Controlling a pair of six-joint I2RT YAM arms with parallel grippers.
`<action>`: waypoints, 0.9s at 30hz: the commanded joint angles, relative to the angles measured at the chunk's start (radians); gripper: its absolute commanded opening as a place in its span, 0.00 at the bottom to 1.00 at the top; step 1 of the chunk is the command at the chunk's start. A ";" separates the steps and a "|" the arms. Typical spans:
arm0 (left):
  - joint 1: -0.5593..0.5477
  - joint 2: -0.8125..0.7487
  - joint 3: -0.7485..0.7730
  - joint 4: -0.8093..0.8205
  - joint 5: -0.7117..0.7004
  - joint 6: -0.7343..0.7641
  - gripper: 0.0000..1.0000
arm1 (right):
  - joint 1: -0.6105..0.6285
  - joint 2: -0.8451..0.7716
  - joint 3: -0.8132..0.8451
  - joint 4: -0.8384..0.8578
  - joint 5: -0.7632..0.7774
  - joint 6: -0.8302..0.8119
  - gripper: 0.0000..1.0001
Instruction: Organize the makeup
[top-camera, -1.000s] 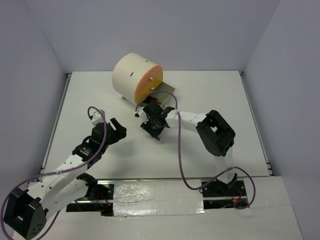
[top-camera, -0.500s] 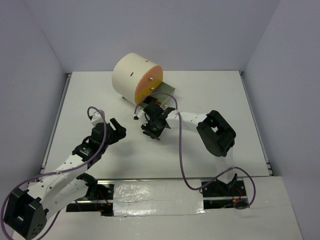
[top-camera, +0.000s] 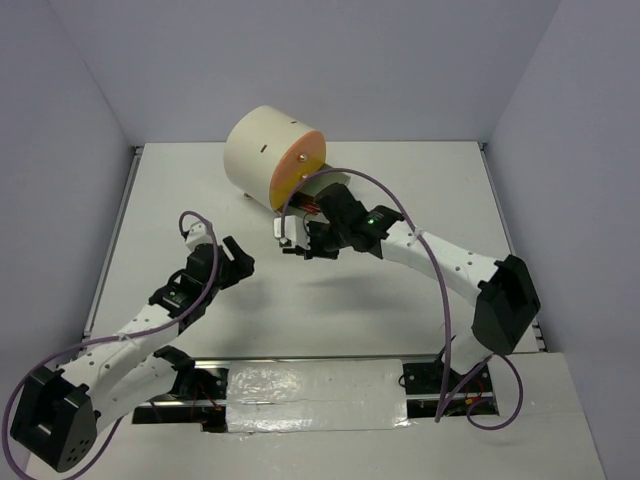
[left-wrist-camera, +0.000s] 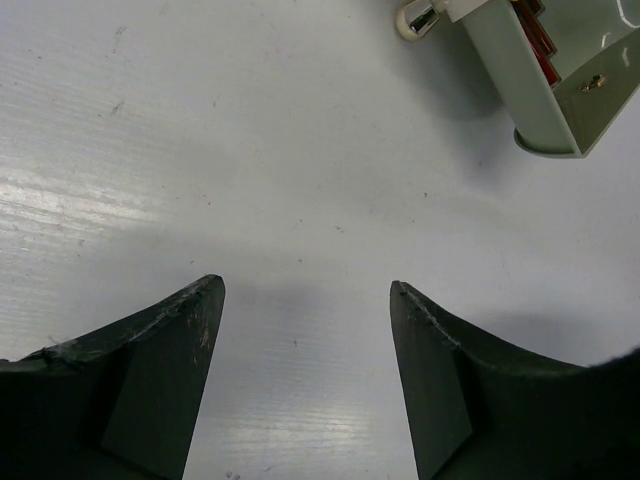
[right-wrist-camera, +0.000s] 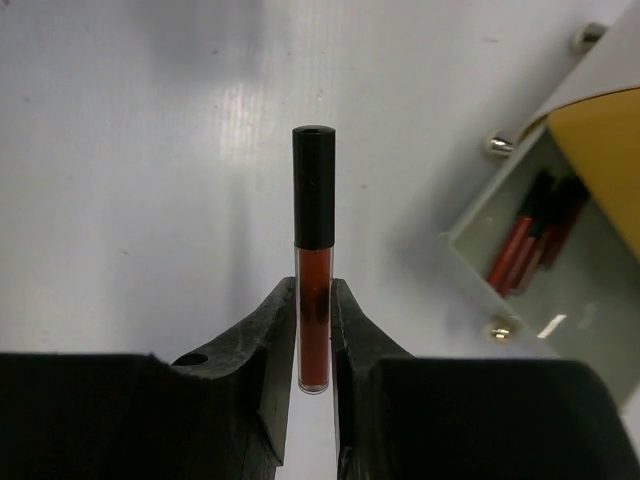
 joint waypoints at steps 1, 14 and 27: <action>0.007 0.013 0.020 0.050 0.018 0.009 0.79 | -0.052 -0.031 0.016 -0.024 0.017 -0.259 0.10; 0.008 0.039 0.046 0.041 0.043 0.016 0.79 | -0.156 0.258 0.272 0.085 0.185 -0.602 0.07; 0.010 0.000 0.045 0.010 0.034 0.032 0.79 | -0.179 0.429 0.420 0.091 0.220 -0.610 0.45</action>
